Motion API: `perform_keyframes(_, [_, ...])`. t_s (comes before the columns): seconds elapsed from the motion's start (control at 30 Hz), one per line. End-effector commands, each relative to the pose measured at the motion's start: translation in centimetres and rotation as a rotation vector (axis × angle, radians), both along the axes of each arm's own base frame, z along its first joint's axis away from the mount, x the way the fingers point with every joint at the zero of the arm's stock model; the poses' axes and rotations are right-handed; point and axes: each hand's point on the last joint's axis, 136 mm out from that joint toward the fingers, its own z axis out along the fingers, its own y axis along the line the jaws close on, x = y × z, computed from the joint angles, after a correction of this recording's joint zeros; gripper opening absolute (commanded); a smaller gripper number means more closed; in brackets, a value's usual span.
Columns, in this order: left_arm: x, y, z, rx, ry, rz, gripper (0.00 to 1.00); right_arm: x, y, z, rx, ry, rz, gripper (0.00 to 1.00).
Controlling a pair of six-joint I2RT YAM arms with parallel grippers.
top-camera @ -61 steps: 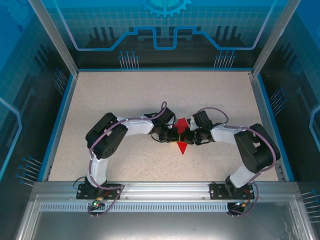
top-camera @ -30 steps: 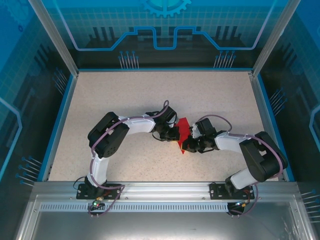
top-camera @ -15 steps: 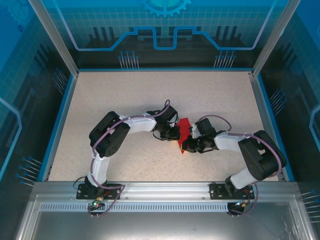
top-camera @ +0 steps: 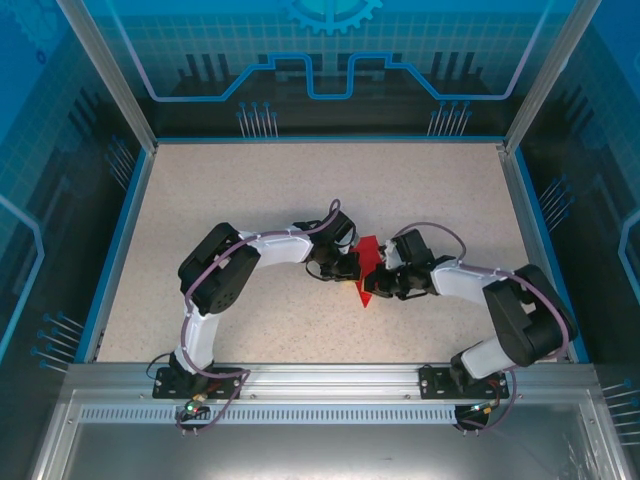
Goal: Fold a paper plane with a square sheet of paper (pick it up from the middle)
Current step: Third fold the triangle at the center of the table.
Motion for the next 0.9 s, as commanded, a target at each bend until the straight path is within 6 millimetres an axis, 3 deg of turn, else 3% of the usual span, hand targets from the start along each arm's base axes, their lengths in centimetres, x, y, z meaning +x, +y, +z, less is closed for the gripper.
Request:
perform_keyframes(0.0, [-1.3,2.9,-4.6,0.157,0.052,0.004,0.08,1.2,-1.8,0.9,-0.037,-0.025,-0.029,0.01])
perform_keyframes(0.37, [-1.2,2.7,-4.5,0.151,0.043,-0.006,0.08,4.5,-2.2,1.0,-0.073,-0.045,-0.066,0.03])
perform_keyframes(0.6, [-1.2,2.6,-4.4,0.146,0.042,-0.014,0.08,5.0,-2.9,-1.4,-0.146,-0.011,-0.066,0.03])
perform_keyframes(0.87, [-1.0,2.4,-4.3,0.142,0.039,-0.019,0.08,5.2,-4.0,-2.6,-0.225,0.015,-0.083,0.02])
